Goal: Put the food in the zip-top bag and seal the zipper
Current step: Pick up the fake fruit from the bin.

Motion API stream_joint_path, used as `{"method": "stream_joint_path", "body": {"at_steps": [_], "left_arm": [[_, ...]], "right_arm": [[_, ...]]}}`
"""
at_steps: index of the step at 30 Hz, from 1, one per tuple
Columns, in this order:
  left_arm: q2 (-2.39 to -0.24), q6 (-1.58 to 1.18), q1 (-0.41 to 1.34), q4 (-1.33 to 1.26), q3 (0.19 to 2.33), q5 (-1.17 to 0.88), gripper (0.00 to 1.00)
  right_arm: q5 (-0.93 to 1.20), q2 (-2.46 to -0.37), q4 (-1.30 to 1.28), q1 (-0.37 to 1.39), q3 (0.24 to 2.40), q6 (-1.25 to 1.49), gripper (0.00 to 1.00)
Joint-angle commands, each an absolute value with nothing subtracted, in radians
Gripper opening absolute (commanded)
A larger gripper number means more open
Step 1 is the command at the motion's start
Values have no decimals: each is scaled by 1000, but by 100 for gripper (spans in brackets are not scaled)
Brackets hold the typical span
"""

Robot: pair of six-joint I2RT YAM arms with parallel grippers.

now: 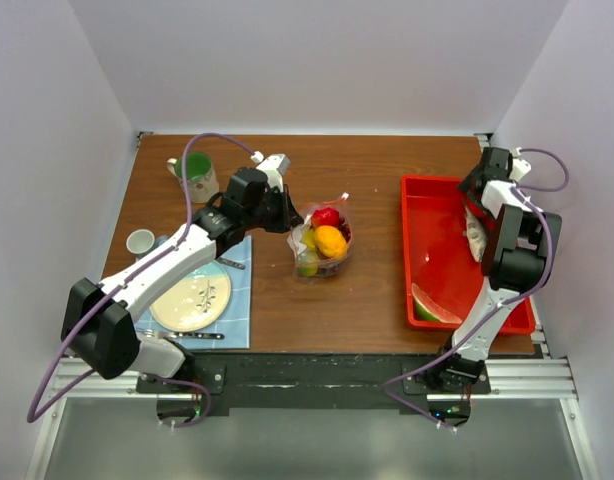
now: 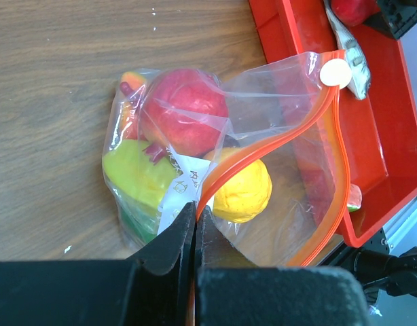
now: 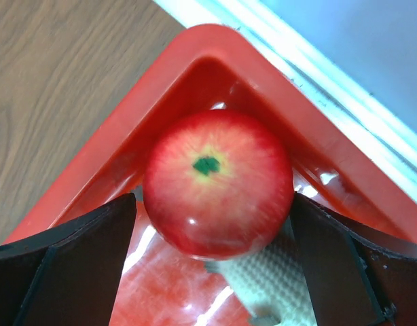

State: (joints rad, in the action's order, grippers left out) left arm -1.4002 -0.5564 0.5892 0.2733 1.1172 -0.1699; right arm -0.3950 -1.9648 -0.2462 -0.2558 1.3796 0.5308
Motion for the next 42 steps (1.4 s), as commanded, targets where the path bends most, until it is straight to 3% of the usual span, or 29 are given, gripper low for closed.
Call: {"method": "stream_joint_path", "body": {"at_steps": [1, 10, 14, 20, 23, 36, 42], "left_arm": [[-1364, -540, 580, 259, 1124, -172, 0], [-1358, -540, 580, 261, 1124, -167, 0], [-1356, -541, 581, 261, 1124, -166, 0], [-1353, -545, 578, 261, 1129, -156, 0], [-1355, -551, 580, 256, 1132, -160, 0], [-1370, -575, 580, 264, 1158, -183, 0], [-1391, -577, 580, 268, 1184, -166, 0]], "right_arm": [[-474, -1944, -187, -256, 1394, 483, 98], [-499, -1954, -158, -256, 1373, 456, 94], [-494, -1947, -152, -256, 1368, 454, 77], [-508, -1911, -215, -256, 1368, 492, 37], [-505, -1872, -293, -253, 1388, 538, 30], [-460, -1540, -504, -157, 1368, 534, 30], [-318, -1381, -571, -68, 1335, 543, 29]]}}
